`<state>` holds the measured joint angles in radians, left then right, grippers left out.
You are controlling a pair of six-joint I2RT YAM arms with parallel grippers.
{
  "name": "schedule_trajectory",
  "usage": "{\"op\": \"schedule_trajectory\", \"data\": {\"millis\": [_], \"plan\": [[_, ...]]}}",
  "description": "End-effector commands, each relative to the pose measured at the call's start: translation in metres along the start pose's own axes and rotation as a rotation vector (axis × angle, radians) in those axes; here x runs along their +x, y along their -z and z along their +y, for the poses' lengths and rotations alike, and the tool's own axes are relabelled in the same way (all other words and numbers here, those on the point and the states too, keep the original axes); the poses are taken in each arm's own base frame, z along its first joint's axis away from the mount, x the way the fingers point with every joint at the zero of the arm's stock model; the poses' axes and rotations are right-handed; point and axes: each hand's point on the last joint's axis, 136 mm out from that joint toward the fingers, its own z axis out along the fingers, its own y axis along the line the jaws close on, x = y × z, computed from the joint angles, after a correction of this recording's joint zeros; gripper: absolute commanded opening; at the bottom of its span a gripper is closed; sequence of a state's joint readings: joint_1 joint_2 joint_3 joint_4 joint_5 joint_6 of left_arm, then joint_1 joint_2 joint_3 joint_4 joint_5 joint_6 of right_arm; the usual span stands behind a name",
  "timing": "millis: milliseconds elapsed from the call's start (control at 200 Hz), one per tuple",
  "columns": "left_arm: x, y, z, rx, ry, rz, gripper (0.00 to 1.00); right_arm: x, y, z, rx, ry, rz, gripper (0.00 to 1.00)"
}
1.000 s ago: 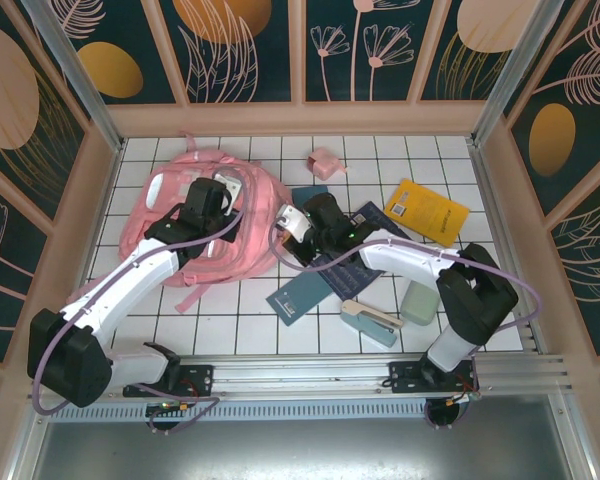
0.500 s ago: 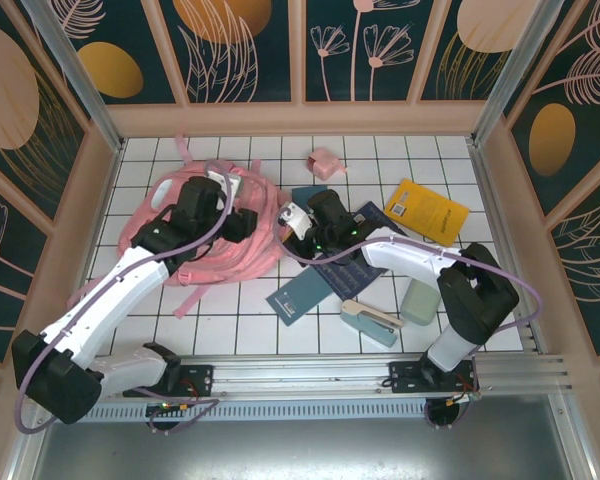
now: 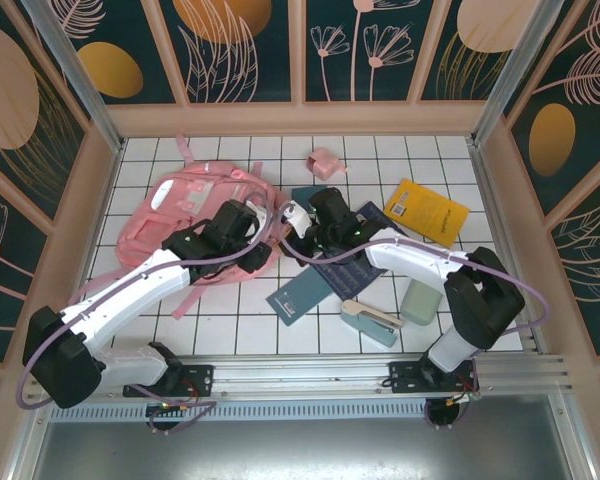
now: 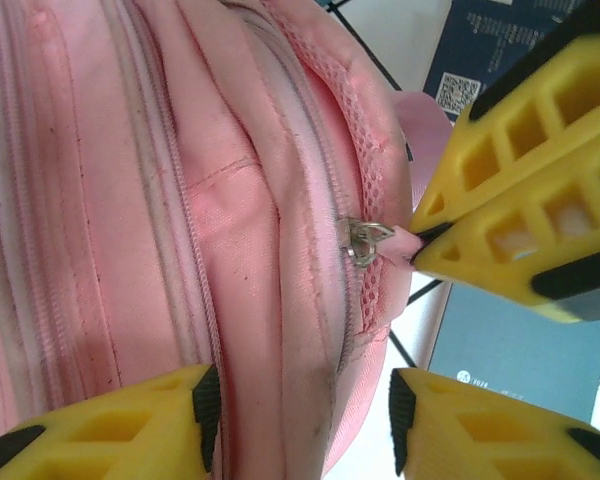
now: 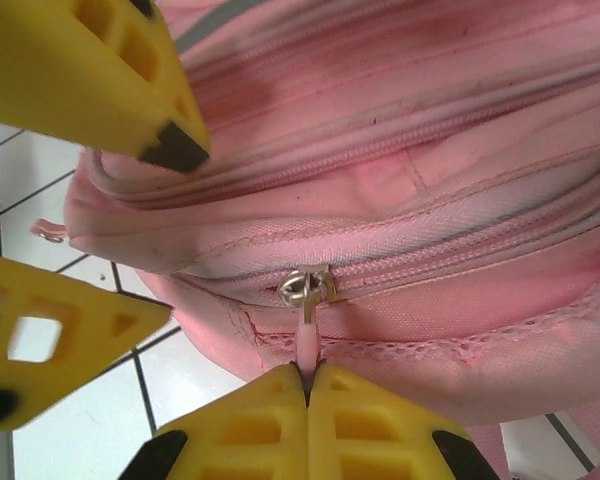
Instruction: Pack the student bag
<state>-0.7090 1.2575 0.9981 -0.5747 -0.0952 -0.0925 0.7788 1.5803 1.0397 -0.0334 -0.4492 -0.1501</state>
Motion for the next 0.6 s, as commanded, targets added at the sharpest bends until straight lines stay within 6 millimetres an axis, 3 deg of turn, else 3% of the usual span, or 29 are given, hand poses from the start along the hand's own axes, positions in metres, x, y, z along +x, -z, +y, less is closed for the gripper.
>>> {"op": "schedule_trajectory", "data": {"millis": [0,195,275,340,520,596], "plan": [[0.014,-0.007,-0.001,0.006,-0.067,0.024,0.47,-0.034,0.019,0.019,-0.054,0.055,-0.118,0.0],[0.019,-0.013,-0.005,0.027,-0.083,0.019,0.4,-0.032,0.02,0.022,-0.068,0.055,-0.118,0.0],[0.024,-0.016,0.001,-0.01,-0.063,0.023,0.29,-0.028,0.019,0.014,-0.035,0.033,-0.116,0.0],[0.022,-0.014,0.004,-0.023,-0.032,0.001,0.27,-0.025,0.02,0.002,0.023,-0.004,-0.113,0.0],[0.004,0.016,0.021,-0.074,0.26,-0.193,0.47,0.0,0.022,-0.019,0.147,-0.13,-0.092,0.0],[0.002,0.028,0.023,-0.055,0.398,-0.252,0.48,0.015,0.016,-0.02,0.175,-0.181,-0.064,0.11]]}}
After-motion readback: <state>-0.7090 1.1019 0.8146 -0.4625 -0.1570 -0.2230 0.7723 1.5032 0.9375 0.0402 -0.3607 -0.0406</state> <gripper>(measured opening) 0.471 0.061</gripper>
